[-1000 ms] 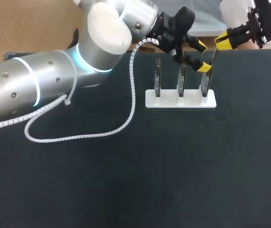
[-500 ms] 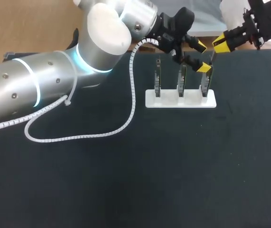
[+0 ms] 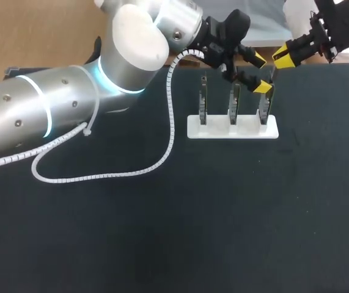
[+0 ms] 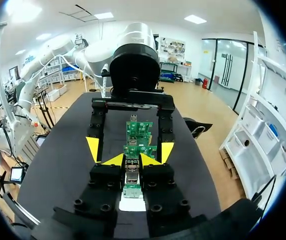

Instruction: Pick up the optical module with the left hand, and insert it into the network port with the right hand.

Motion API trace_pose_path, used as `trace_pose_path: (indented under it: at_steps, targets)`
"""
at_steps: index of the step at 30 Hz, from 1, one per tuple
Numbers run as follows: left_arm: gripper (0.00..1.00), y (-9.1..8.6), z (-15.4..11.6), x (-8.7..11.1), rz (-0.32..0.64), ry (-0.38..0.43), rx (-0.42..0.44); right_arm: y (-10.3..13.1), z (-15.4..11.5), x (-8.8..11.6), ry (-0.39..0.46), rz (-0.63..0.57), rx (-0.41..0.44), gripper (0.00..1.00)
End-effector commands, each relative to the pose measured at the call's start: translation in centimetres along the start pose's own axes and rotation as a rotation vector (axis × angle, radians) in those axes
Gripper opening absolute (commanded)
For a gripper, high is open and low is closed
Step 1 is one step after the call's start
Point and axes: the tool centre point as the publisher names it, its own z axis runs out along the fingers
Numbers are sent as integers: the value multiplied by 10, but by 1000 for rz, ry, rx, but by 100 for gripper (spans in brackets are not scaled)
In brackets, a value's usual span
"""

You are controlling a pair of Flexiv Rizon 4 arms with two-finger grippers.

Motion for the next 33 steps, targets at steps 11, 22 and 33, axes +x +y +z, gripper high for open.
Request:
trace_pose_path:
  at_steps: [11,22,33]
  targets:
    - [100,2,0,-1,0,4,4,-7,4,1,-2,7,-17,0]
    - [100,2,0,-1,0,4,4,-3,-1,-4,-4,-5,-9,0]
    - [100,2,0,-1,0,4,4,0,-3,-7,-8,-14,-8,0]
